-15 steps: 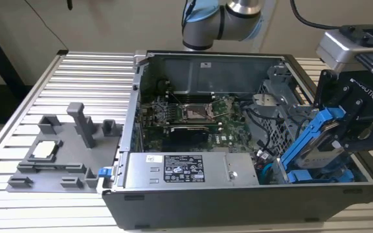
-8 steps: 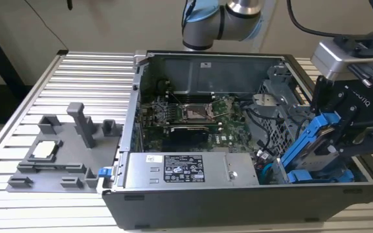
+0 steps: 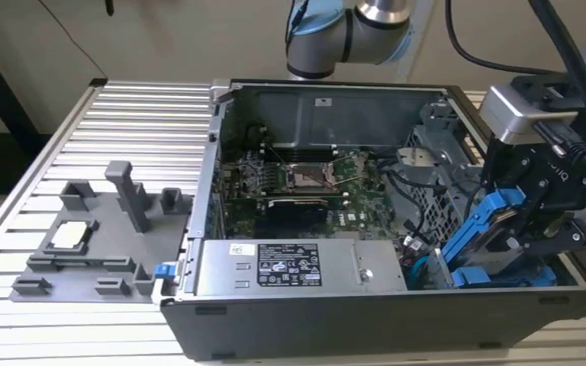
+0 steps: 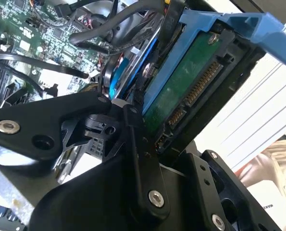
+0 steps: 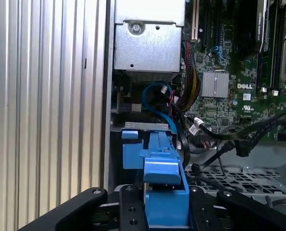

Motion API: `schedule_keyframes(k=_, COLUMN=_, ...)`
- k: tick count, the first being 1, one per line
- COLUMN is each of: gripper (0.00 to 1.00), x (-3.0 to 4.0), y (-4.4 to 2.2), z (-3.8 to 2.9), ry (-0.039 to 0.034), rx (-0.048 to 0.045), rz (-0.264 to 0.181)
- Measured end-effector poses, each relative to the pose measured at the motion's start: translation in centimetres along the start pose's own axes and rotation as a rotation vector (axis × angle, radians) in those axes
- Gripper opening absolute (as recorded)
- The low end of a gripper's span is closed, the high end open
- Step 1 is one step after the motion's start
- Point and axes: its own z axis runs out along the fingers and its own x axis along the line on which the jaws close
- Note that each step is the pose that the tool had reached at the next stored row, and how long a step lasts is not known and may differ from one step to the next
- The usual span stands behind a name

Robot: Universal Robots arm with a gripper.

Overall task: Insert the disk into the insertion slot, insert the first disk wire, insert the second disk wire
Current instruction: 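Insert the disk into the insertion slot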

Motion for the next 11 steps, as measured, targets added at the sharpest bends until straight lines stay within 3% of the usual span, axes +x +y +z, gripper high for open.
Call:
schedule_keyframes(k=9, gripper=0.34, x=0.0, y=0.0, z=0.03, ry=0.0, rx=0.0, rz=0.0)
schedule_keyframes(k=10, gripper=0.4, x=0.0, y=0.0, z=0.03, ry=0.0001, rx=0.0, rz=0.0)
schedule_keyframes(k=11, gripper=0.4, x=0.0, y=0.0, z=-0.03, ry=0.0001, rx=0.0, rz=0.0)
